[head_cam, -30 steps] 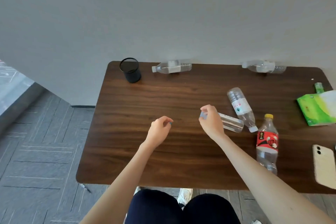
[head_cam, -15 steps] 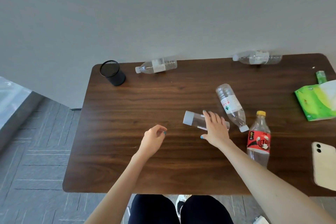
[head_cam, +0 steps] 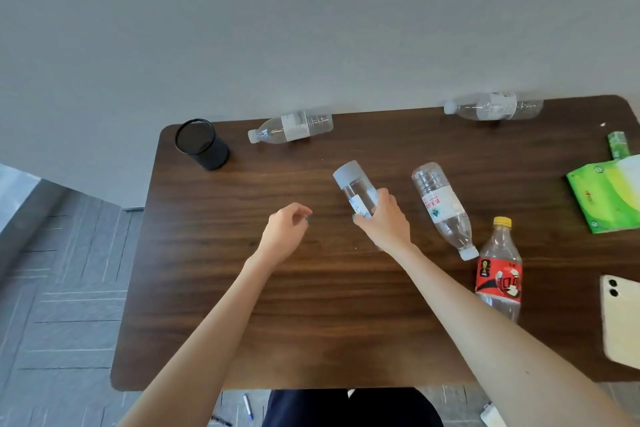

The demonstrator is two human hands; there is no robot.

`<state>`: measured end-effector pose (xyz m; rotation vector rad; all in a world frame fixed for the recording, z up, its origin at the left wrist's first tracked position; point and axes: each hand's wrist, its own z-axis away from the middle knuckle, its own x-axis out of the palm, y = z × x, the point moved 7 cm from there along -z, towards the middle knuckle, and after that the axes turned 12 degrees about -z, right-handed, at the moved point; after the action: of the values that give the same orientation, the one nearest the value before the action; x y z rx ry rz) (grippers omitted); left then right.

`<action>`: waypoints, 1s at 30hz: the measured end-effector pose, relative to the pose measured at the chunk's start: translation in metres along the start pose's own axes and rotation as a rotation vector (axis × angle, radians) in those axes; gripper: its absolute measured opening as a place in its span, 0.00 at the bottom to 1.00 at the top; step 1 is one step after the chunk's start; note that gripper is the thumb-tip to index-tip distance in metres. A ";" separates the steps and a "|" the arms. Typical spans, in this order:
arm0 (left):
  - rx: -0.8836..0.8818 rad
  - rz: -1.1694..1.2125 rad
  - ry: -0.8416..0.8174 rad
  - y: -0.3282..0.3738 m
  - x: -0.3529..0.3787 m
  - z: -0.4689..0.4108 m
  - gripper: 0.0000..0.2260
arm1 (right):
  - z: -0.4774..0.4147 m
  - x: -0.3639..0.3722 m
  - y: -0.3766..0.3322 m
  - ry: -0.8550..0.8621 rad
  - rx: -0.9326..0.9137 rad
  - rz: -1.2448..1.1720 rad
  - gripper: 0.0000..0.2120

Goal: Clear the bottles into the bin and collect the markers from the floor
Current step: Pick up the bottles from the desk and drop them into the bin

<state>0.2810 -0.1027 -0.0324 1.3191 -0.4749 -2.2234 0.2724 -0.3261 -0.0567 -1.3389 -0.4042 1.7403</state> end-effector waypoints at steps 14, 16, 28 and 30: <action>0.219 -0.586 0.100 0.079 -0.061 -0.167 0.30 | -0.082 -0.021 -0.022 0.078 0.183 -0.235 0.28; 0.213 -0.661 0.079 0.077 -0.056 -0.186 0.33 | -0.088 -0.018 -0.021 0.087 0.202 -0.258 0.28; 0.206 -0.888 0.112 0.057 -0.025 -0.195 0.28 | -0.090 -0.005 -0.010 0.086 0.247 -0.293 0.28; 0.184 -0.832 0.087 0.051 -0.024 -0.183 0.28 | -0.084 -0.003 -0.011 0.073 0.252 -0.295 0.28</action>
<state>0.4652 -0.1372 -0.0738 1.9604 -0.0880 -2.7917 0.3523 -0.3430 -0.0779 -1.0983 -0.3111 1.4411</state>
